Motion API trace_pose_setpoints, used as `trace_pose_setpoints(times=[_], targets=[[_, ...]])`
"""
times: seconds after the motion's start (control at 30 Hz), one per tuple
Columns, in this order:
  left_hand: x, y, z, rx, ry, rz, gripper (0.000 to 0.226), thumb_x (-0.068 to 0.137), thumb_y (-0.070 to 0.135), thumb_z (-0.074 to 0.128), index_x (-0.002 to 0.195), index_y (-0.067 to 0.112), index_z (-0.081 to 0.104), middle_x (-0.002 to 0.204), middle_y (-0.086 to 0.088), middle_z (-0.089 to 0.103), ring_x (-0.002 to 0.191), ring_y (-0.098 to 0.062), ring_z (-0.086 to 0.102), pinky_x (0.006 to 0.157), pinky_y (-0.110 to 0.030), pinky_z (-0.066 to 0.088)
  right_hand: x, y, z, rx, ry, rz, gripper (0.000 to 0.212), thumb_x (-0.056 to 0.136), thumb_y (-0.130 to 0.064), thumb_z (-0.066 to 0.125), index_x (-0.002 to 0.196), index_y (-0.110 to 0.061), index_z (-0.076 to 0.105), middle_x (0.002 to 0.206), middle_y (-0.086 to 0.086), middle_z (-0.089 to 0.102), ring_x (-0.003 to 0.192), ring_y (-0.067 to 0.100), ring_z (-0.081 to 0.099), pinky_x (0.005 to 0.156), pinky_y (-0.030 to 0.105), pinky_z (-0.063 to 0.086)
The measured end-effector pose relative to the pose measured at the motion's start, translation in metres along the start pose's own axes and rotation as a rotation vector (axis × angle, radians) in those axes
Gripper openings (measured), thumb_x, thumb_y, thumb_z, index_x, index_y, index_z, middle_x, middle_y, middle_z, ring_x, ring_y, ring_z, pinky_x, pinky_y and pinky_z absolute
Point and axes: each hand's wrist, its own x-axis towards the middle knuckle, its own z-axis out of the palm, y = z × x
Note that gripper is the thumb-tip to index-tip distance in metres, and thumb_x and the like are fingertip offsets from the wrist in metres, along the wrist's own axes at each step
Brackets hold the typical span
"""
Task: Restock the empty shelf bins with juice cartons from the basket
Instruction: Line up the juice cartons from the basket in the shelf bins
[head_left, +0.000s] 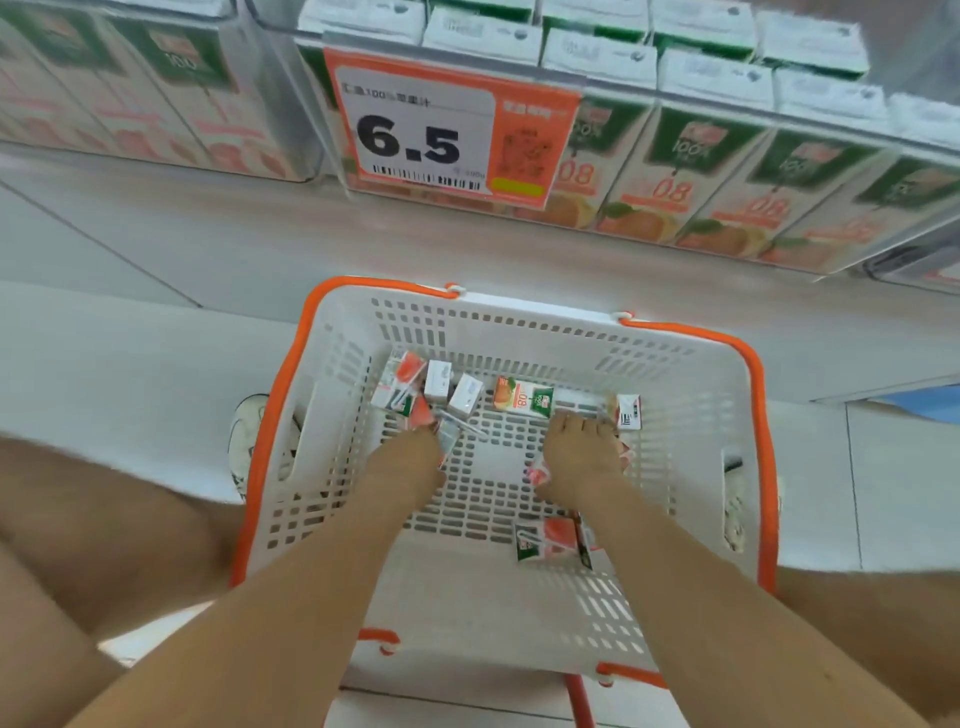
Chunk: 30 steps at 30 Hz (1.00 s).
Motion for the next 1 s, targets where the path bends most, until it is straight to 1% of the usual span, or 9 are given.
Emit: trace_pose_setpoints(times=[0.2, 0.3, 0.37, 0.43, 0.5, 0.53, 0.63, 0.87, 1.0], targets=[[-0.001, -0.007, -0.012, -0.077, -0.030, 0.000, 0.035, 0.090, 0.034, 0.075, 0.113, 0.011, 0.061, 0.097, -0.003, 0.065, 0.086, -0.021, 0.064, 0.074, -0.033, 0.055, -0.013, -0.012, -0.012, 0.067, -0.069, -0.173, 0.042, 0.085, -0.002, 0.073, 0.124, -0.009, 0.060, 0.129, 0.013, 0.051, 0.111, 0.030, 0.062, 0.092, 0.040, 0.049], [-0.007, -0.011, -0.025, -0.139, -0.133, 0.052, 0.033, 0.091, 0.042, 0.072, 0.084, 0.015, 0.055, 0.081, -0.002, 0.053, 0.069, -0.016, 0.051, 0.060, -0.030, 0.038, -0.014, -0.007, -0.022, 0.246, -0.110, -0.225, 0.036, 0.087, -0.013, 0.074, 0.120, -0.013, 0.060, 0.119, 0.008, 0.059, 0.108, 0.027, 0.062, 0.089, 0.035, 0.050], [-0.012, -0.010, -0.035, -0.196, -0.192, 0.099, 0.032, 0.090, 0.040, 0.074, 0.086, 0.016, 0.052, 0.084, -0.003, 0.052, 0.071, -0.017, 0.049, 0.062, -0.031, 0.036, -0.015, -0.001, -0.033, 0.382, -0.145, -0.220, 0.024, 0.087, -0.023, 0.079, 0.100, -0.015, 0.061, 0.101, 0.005, 0.058, 0.087, 0.021, 0.060, 0.075, 0.034, 0.052], [-0.020, -0.008, -0.047, -0.259, -0.209, 0.150, 0.031, 0.086, 0.038, 0.076, 0.097, 0.018, 0.055, 0.095, -0.003, 0.060, 0.081, -0.019, 0.059, 0.070, -0.034, 0.045, -0.021, 0.006, -0.049, 0.486, -0.173, -0.239, 0.039, 0.087, -0.031, 0.082, 0.074, -0.020, 0.047, 0.077, -0.001, 0.043, 0.064, 0.014, 0.043, 0.057, 0.029, 0.036], [-0.031, -0.004, -0.062, -0.325, -0.182, 0.192, 0.039, 0.081, 0.039, 0.078, 0.107, 0.018, 0.058, 0.104, 0.000, 0.065, 0.089, -0.019, 0.067, 0.078, -0.036, 0.055, -0.036, 0.014, -0.068, 0.553, -0.157, -0.243, 0.030, 0.086, -0.038, 0.083, 0.084, -0.021, 0.059, 0.087, -0.001, 0.051, 0.072, 0.015, 0.048, 0.064, 0.030, 0.039], [-0.037, -0.002, -0.071, -0.339, -0.164, 0.218, 0.042, 0.080, 0.039, 0.079, 0.111, 0.017, 0.060, 0.101, 0.002, 0.064, 0.086, -0.016, 0.067, 0.077, -0.035, 0.055, -0.044, 0.019, -0.077, 0.564, -0.141, -0.262, 0.035, 0.085, -0.041, 0.084, 0.105, -0.018, 0.067, 0.107, 0.001, 0.058, 0.090, 0.019, 0.056, 0.076, 0.031, 0.044], [-0.059, 0.002, -0.103, -0.283, -0.148, 0.285, 0.029, 0.083, 0.029, 0.078, 0.098, 0.009, 0.065, 0.074, 0.007, 0.049, 0.066, -0.014, 0.050, 0.064, -0.029, 0.040, -0.069, 0.025, -0.106, 0.562, -0.057, -0.289, 0.058, 0.083, -0.044, 0.085, 0.133, -0.023, 0.062, 0.140, 0.000, 0.051, 0.120, 0.022, 0.054, 0.095, 0.031, 0.045], [-0.130, 0.020, -0.212, -0.036, -0.033, 0.510, 0.029, 0.088, 0.054, 0.077, 0.083, 0.025, 0.074, 0.074, 0.007, 0.065, 0.070, -0.015, 0.060, 0.071, -0.039, 0.049, -0.150, 0.029, -0.212, 0.516, 0.113, -0.436, 0.036, 0.093, -0.043, 0.072, 0.124, -0.026, 0.071, 0.091, -0.010, 0.061, 0.090, 0.019, 0.059, 0.072, 0.030, 0.046], [-0.181, 0.019, -0.263, -0.094, 0.096, 0.620, 0.025, 0.100, 0.052, 0.065, 0.079, 0.038, 0.069, 0.076, 0.012, 0.067, 0.074, -0.014, 0.068, 0.080, -0.042, 0.055, -0.194, 0.043, -0.253, 0.530, 0.313, -0.481, 0.025, 0.095, -0.038, 0.060, 0.090, -0.017, 0.073, 0.071, 0.006, 0.070, 0.069, 0.023, 0.065, 0.067, 0.040, 0.053]])
